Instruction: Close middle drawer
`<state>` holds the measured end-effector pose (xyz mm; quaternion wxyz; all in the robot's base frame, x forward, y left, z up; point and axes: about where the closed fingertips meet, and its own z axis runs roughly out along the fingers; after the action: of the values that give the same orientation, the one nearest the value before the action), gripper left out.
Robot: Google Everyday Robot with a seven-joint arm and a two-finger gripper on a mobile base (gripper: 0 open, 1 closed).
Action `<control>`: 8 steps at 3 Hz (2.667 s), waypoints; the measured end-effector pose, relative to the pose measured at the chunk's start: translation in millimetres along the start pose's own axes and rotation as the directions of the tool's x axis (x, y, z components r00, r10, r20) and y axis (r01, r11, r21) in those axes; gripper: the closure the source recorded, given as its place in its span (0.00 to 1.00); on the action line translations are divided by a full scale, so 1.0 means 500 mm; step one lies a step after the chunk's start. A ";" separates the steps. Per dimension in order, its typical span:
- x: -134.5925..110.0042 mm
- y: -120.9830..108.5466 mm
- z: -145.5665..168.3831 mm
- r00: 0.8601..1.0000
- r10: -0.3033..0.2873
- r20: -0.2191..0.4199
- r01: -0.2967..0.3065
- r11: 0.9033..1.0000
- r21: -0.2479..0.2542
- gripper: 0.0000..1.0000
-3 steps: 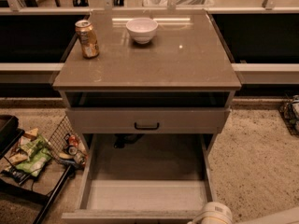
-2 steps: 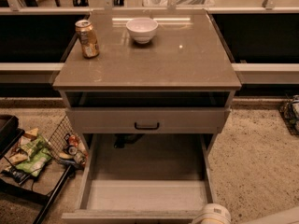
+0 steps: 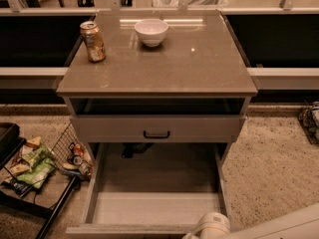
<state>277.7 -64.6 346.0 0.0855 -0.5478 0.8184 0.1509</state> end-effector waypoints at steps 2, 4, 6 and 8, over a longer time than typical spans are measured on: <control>-0.071 -0.080 0.099 0.988 -0.089 0.125 0.087 0.996 0.024 1.00; -0.178 -0.231 0.113 0.960 -0.210 0.186 0.189 0.974 0.124 1.00; -0.200 -0.264 0.120 0.953 -0.233 0.194 0.207 0.968 0.143 1.00; -0.232 -0.304 0.124 0.945 -0.251 0.208 0.220 0.962 0.161 1.00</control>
Offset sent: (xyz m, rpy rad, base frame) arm 0.1238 0.0608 -0.0770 0.2250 -0.2241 0.1052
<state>460.9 3.7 300.0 0.2328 -0.6137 0.7403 0.1451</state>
